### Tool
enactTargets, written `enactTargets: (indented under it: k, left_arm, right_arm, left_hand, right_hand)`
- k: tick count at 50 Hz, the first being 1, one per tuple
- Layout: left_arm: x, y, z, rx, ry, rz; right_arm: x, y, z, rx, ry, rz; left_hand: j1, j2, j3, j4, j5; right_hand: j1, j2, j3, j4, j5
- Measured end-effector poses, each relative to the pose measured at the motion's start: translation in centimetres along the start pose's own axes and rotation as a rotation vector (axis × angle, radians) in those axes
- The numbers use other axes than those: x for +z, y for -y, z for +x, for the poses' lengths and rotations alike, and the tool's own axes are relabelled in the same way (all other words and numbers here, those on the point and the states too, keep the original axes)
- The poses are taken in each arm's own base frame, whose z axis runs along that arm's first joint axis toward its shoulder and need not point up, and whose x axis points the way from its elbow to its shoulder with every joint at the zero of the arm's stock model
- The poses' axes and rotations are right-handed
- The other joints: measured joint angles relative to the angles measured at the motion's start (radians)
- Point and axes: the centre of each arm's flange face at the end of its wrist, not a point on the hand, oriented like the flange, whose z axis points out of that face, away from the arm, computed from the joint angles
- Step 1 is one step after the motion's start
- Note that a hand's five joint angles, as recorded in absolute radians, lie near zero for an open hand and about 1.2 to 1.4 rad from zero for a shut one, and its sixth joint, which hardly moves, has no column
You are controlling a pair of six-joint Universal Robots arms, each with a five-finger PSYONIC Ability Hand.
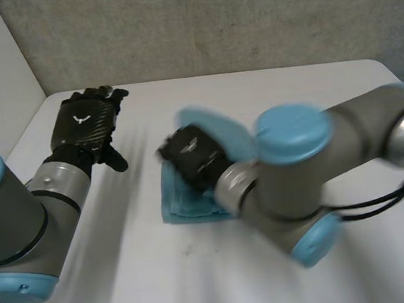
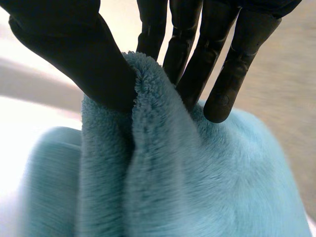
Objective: Fold the laundry
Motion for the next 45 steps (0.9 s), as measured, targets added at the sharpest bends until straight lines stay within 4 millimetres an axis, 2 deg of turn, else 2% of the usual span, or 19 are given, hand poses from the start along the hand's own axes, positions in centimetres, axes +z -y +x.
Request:
enactTargets:
  k: [1,2,3,5,8,12,17,20,22,23,24,25,27,28,29,30,31,37,45]
  left_arm:
    - [0.0,0.0,-0.3,-0.001,0.013,0.000]
    - [0.0,0.1,-0.5,-0.002,0.018,0.001]
    - [0.0,0.1,-0.5,-0.002,0.021,0.003]
    - [0.2,0.2,-0.7,-0.002,0.026,0.007]
    - [0.4,0.3,-0.7,-0.002,0.025,0.012]
    - [1.4,0.3,0.0,-0.002,0.006,0.021]
    - [3.0,0.2,2.9,-0.019,-0.072,0.021]
    - [3.4,0.0,4.5,-0.044,-0.113,-0.002]
    - [3.4,0.0,4.5,-0.044,-0.113,-0.002]
    - [3.6,-0.5,5.7,-0.075,-0.146,-0.039]
    - [3.6,-0.5,5.7,-0.075,-0.146,-0.039]
    - [3.6,-1.4,6.8,-0.111,-0.175,-0.095]
    - [3.6,-1.4,6.8,-0.111,-0.175,-0.095]
    - [3.4,-2.4,7.4,-0.136,-0.189,-0.153]
    - [3.4,-2.4,7.4,-0.136,-0.189,-0.153]
    - [3.1,-3.6,7.9,-0.154,-0.197,-0.223]
    - [3.1,-3.6,7.9,-0.154,-0.197,-0.223]
    - [2.1,-6.7,7.9,-0.146,-0.183,-0.375]
    - [1.0,-8.1,7.4,-0.122,-0.170,-0.478]
  right_arm:
    - [0.4,-0.5,-2.3,-0.012,0.051,-0.013]
    - [0.5,-0.7,-2.9,-0.016,0.061,-0.018]
    - [0.7,-1.1,-3.6,-0.024,0.072,-0.028]
    - [0.8,-1.6,-4.1,-0.038,0.069,-0.046]
    - [0.8,-1.7,-3.9,-0.046,0.042,-0.057]
    - [0.1,-0.1,-0.4,-0.036,-0.125,-0.059]
    - [-1.9,2.1,4.9,0.086,-0.292,-0.023]
    - [-2.6,2.2,6.6,0.167,-0.320,-0.012]
    - [-2.6,2.2,6.6,0.167,-0.320,-0.012]
    - [-2.8,2.2,7.2,0.204,-0.324,-0.009]
    - [-2.8,2.2,7.2,0.204,-0.324,-0.009]
    - [-3.1,1.2,8.7,0.309,-0.312,-0.025]
    - [-3.1,1.2,8.7,0.309,-0.312,-0.025]
    - [-2.8,-0.2,9.1,0.360,-0.295,-0.069]
    - [-2.8,-0.2,9.1,0.360,-0.295,-0.069]
    - [-2.3,-2.2,9.3,0.409,-0.276,-0.133]
    - [-2.3,-2.2,9.3,0.409,-0.276,-0.133]
    - [-1.1,-6.7,8.9,0.479,-0.244,-0.297]
    - [-0.9,-8.0,9.1,0.493,-0.240,-0.367]
  left_hand:
    - [0.000,0.000,0.000,0.000,0.000]
    - [0.000,0.000,0.000,0.000,0.000]
    - [0.000,0.000,0.000,0.000,0.000]
    - [0.000,0.000,0.000,0.000,0.000]
    - [0.000,0.000,0.000,0.000,0.000]
    - [0.000,0.000,0.000,0.000,0.000]
    - [0.000,0.000,0.000,0.000,0.000]
    - [0.000,0.000,0.000,0.000,0.000]
    - [0.000,0.000,0.000,0.000,0.000]
    - [0.000,0.000,0.000,0.000,0.000]
    - [0.000,0.000,0.000,0.000,0.000]
    - [0.000,0.000,0.000,0.000,0.000]
    - [0.000,0.000,0.000,0.000,0.000]
    - [0.000,0.000,0.000,0.000,0.000]
    - [0.000,0.000,0.000,0.000,0.000]
    - [0.000,0.000,0.000,0.000,0.000]
    - [0.000,0.000,0.000,0.000,0.000]
    - [0.000,0.000,0.000,0.000,0.000]
    - [0.000,0.000,0.000,0.000,0.000]
  right_hand:
    - [-0.013,-0.034,-0.030,-0.031,-0.024]
    - [-0.013,-0.034,-0.030,-0.031,-0.024]
    - [-0.204,-0.262,-0.266,-0.246,-0.224]
    - [-0.421,-0.550,-0.545,-0.546,-0.512]
    - [-0.486,-0.623,-0.634,-0.636,-0.605]
    - [-0.710,-0.895,-0.922,-0.926,-0.893]
    - [-0.742,-0.949,-0.974,-0.958,-0.919]
    - [-0.742,-0.949,-0.974,-0.958,-0.919]
    - [-0.742,-0.949,-0.974,-0.958,-0.919]
    - [-0.742,-0.949,-0.974,-0.958,-0.919]
    - [-0.742,-0.949,-0.974,-0.958,-0.919]
    - [-0.742,-0.949,-0.974,-0.958,-0.919]
    - [-0.742,-0.949,-0.974,-0.958,-0.919]
    - [-0.742,-0.949,-0.974,-0.958,-0.919]
    - [-0.742,-0.949,-0.974,-0.958,-0.919]
    - [-0.742,-0.949,-0.974,-0.958,-0.919]
    - [-0.742,-0.949,-0.974,-0.958,-0.919]
    - [-0.742,-0.949,-0.974,-0.958,-0.919]
    - [-0.742,-0.949,-0.974,-0.958,-0.927]
